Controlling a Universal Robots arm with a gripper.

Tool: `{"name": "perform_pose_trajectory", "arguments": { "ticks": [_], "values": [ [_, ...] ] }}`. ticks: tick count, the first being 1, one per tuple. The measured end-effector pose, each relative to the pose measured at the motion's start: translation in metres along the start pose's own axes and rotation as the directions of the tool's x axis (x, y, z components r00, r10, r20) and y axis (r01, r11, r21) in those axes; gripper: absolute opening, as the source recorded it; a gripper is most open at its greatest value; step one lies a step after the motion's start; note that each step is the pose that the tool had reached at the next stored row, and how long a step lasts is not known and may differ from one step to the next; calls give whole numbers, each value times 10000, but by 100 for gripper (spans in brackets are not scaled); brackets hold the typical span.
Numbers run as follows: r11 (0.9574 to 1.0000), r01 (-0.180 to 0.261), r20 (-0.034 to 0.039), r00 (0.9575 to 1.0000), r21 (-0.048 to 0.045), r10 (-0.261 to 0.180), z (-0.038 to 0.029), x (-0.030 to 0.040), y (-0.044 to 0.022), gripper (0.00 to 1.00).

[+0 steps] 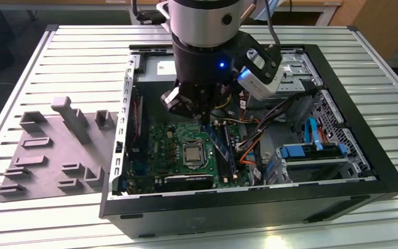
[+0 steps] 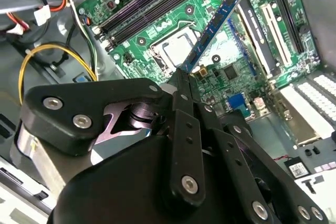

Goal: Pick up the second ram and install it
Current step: 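Insert the second ram into the second slot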

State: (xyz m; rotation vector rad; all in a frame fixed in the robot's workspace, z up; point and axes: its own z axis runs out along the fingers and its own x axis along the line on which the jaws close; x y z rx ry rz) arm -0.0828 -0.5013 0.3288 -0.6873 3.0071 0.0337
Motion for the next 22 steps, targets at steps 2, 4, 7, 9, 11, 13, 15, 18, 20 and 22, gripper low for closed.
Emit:
{"name": "perform_pose_trajectory", "arguments": {
  "ticks": [2,4,7,9,11,13,15,18,20,22],
  "values": [
    [9998,-217,2,9998,13,217,0,0,0,12],
    [9990,-436,5,9991,26,436,0,0,0,12],
    [9970,-775,8,9970,46,775,0,0,0,12],
    [9951,-991,11,9951,60,991,0,0,0,12],
    [9927,-1204,15,9927,72,1204,0,0,0,12],
    [9900,-1409,18,9900,84,1408,0,0,0,12],
    [9871,-1595,21,9872,95,1595,1,0,0,12],
    [9819,-1891,27,9820,112,1891,1,0,0,12],
    [9780,-2084,32,9780,123,2084,1,0,0,12],
    [9742,-2252,35,9743,134,2252,1,0,0,12]
  ]
}}
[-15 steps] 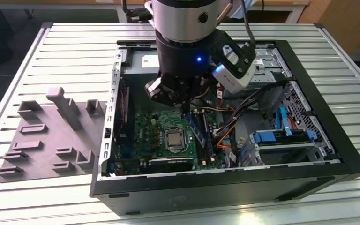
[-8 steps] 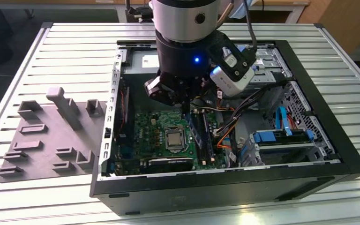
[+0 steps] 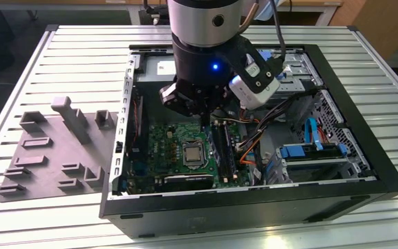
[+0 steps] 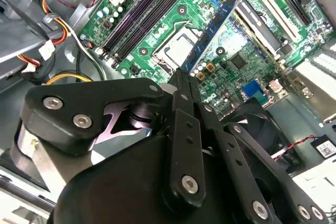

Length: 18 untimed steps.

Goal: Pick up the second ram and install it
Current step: 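Insert the second ram into the second slot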

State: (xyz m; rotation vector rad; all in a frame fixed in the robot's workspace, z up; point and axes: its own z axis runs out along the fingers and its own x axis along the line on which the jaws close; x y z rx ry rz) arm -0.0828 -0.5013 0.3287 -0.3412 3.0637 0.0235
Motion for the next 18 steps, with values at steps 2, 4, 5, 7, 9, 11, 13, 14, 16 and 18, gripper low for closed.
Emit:
{"name": "perform_pose_trajectory", "arguments": {
  "ticks": [2,4,5,7,9,11,13,14,16,18],
  "values": [
    [9999,-165,2,9999,9,165,1,0,0,12],
    [9995,-330,3,9995,20,330,1,0,0,12],
    [9991,-412,4,9991,24,412,1,0,0,12],
    [9983,-587,6,9983,35,587,2,0,0,12],
    [9971,-755,8,9971,45,755,2,0,0,12],
    [9958,-909,11,9959,54,909,3,0,0,12],
    [9945,-1042,13,9946,62,1042,4,0,0,12],
    [9940,-1094,13,9940,65,1094,4,0,0,12],
    [9928,-1192,15,9929,66,1192,4,0,0,12],
    [9915,-1296,17,9916,69,1296,5,0,0,12]
  ]
}}
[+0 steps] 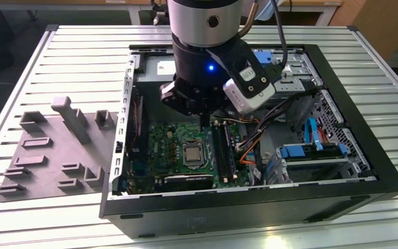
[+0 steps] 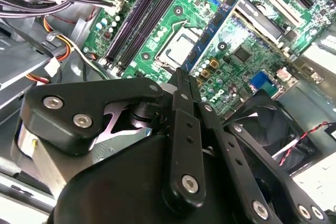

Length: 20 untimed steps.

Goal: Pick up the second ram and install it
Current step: 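Insert the second ram into the second slot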

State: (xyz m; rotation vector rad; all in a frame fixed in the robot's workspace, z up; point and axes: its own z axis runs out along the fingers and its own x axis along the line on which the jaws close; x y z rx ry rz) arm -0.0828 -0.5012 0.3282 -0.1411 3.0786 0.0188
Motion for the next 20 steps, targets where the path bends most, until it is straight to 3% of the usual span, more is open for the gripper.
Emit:
{"name": "perform_pose_trajectory", "arguments": {
  "ticks": [11,20],
  "values": [
    [9999,-165,4,9999,2,165,5,1,0,12],
    [9998,-169,6,9999,-54,169,56,3,-1,12]
  ]
}}
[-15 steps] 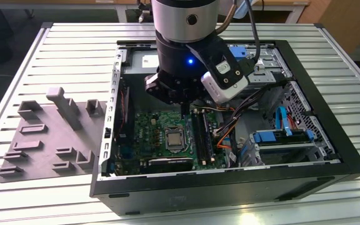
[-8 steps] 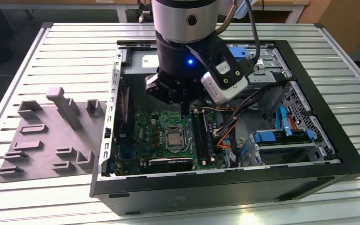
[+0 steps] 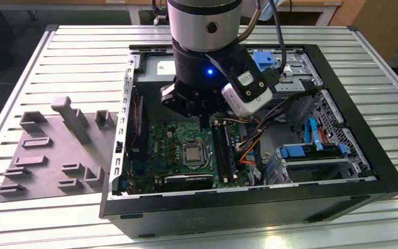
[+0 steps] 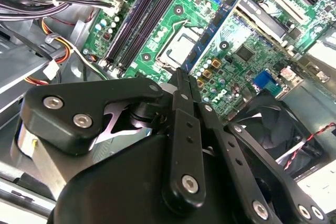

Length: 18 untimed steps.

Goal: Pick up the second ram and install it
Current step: 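Insert the second ram into the second slot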

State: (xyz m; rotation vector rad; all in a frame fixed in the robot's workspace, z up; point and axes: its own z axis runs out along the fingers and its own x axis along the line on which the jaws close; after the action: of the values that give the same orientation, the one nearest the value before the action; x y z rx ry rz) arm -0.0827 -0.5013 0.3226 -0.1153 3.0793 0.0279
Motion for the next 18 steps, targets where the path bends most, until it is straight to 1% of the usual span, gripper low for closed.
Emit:
{"name": "perform_pose_trajectory", "arguments": {
  "ticks": [4,14,18],
  "values": [
    [10000,1,1,10000,-5,-1,7,-17,-1,12],
    [10000,0,1,10000,-7,0,21,-113,-9,12],
    [10000,0,2,10000,-7,0,27,-135,-10,12]
  ]
}}
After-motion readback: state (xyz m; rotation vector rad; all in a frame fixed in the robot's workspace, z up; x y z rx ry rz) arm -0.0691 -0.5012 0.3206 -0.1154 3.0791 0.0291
